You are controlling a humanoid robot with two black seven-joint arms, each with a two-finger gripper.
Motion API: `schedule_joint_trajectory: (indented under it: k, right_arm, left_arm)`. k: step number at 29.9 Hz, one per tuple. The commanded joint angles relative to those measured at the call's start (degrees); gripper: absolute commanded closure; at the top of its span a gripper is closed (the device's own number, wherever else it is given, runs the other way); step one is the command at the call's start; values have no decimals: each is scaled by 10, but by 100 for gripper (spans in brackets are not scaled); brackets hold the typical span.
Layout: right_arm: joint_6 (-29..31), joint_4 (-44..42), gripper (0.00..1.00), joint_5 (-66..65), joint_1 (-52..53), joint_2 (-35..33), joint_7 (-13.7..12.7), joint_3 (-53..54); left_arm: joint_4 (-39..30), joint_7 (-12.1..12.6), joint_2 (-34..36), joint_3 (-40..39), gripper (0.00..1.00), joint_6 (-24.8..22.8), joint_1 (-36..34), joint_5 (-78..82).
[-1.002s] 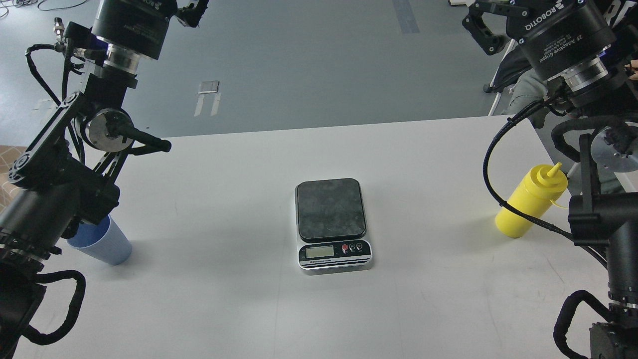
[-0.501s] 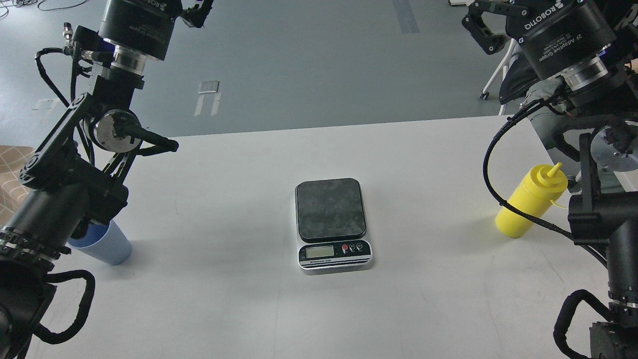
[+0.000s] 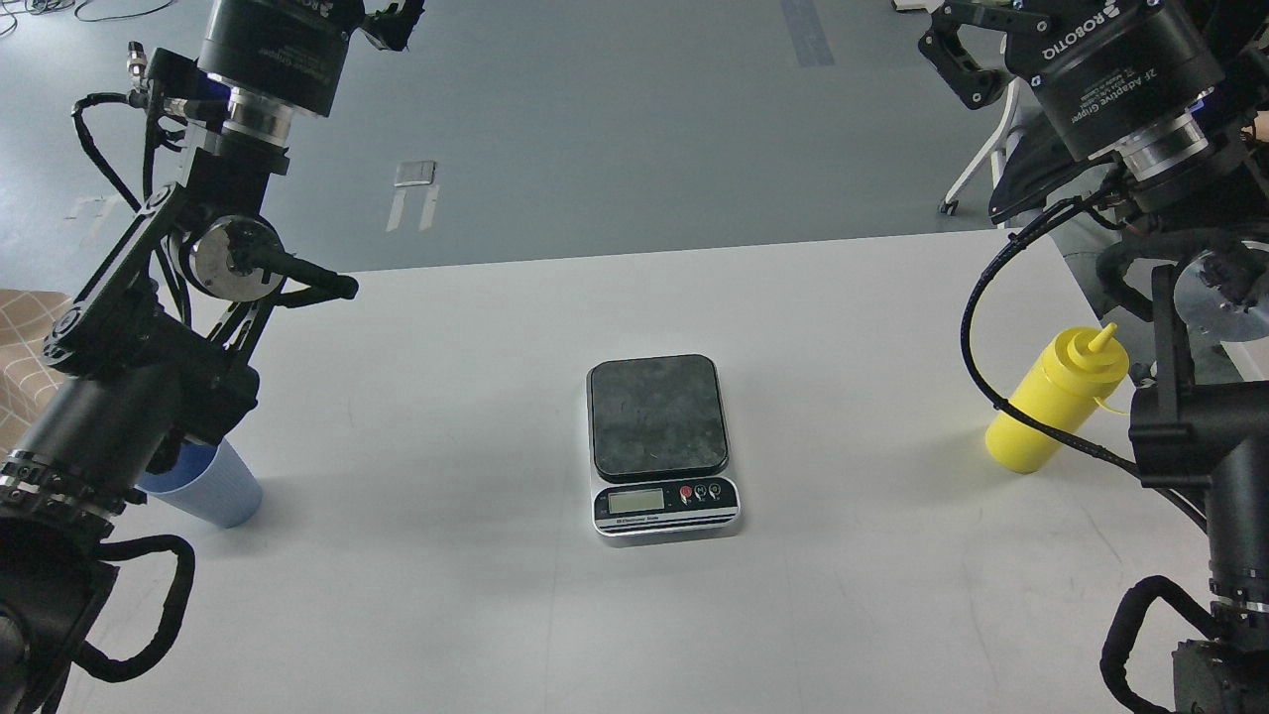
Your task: Pour seasoning into cup on scale with both arms
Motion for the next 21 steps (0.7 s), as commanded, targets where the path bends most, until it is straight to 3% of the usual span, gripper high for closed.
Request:
schedule_joint_trajectory:
  k: [1, 21]
  right_arm:
    - [0, 1, 0, 0, 2, 0, 0, -1]
    - [0, 2, 0, 0, 1, -1, -1, -2]
  left_arm:
    - [0, 0, 0, 1, 0, 1, 0, 1]
    - [0, 0, 6, 4, 0, -3, -2, 0]
